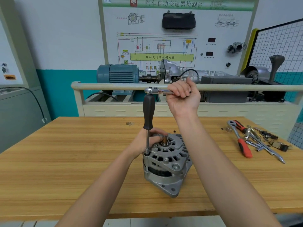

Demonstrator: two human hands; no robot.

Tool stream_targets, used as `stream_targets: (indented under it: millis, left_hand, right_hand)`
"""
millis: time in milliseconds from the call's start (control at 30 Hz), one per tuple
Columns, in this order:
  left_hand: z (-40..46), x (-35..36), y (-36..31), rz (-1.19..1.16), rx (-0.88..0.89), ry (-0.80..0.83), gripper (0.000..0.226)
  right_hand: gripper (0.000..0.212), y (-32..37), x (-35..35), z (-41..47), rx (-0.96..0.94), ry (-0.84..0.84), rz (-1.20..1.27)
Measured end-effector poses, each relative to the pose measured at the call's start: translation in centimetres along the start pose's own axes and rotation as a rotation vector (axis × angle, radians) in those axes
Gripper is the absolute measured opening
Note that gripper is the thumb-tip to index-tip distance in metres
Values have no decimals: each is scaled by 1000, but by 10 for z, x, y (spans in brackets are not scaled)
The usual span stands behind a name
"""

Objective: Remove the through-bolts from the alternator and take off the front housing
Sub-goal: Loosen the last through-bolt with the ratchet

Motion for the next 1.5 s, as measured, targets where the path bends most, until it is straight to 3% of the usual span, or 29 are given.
stream_targets:
  millis: [100, 200, 267, 333, 400, 500, 633, 700, 767, 933, 1100, 1300, 1500]
  left_hand:
    - [-3, -8, -8, 65, -12, -74, 21]
    - [-6, -28, -33, -376, 20, -150, 38]
    - [-9, -23, -61, -676, 100, 48, 50]
    - [-16, -14, -82, -625, 156, 173, 32]
    - [-15, -13, -84, -519, 170, 104, 39]
    - [-12, -21, -76, -484, 98, -101, 49]
    - [-16, -30, -71, -413, 19, -365, 37]
    - [-20, -32, -73, -369, 44, -430, 32]
    - [-21, -33, -73, -383, 64, -415, 35]
    - [-20, -36, -76, -400, 123, -262, 43]
    - [-11, -30, -91, -492, 169, -105, 32]
    - [-11, -14, -95, -625, 86, 173, 40]
    - [-13, -29, -88, -493, 36, -152, 54]
  right_hand:
    - [43, 0, -2, 0, -1, -22, -26]
    - [42, 1, -2, -1, -9, -41, -26]
    - [42, 2, -1, -2, -27, -55, -21]
    - [46, 2, 3, -5, -56, -64, -22]
    - [50, 4, 12, -13, -105, -44, -103]
    - [53, 4, 38, -34, -248, 87, -433]
    - [37, -13, 83, -85, -676, 408, -1044]
    - [34, -28, 91, -101, -766, 527, -1218]
    - [35, -27, 89, -97, -705, 519, -1156]
    - [45, -4, 63, -50, -308, 355, -645]
    - [43, -5, 29, -20, -71, 200, -152]
    - [42, -13, 11, -1, 29, 150, -25]
    - [49, -6, 24, -14, -87, 95, -186]
Point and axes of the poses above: each hand's wrist, its own z-axis towards the middle knuckle, its own x-axis out of the palm, y = z × x, the point moved 9 cm from there along z, towards the middle knuckle, and after that the axes turned 3 degrees about y, right-handed, at the moved point
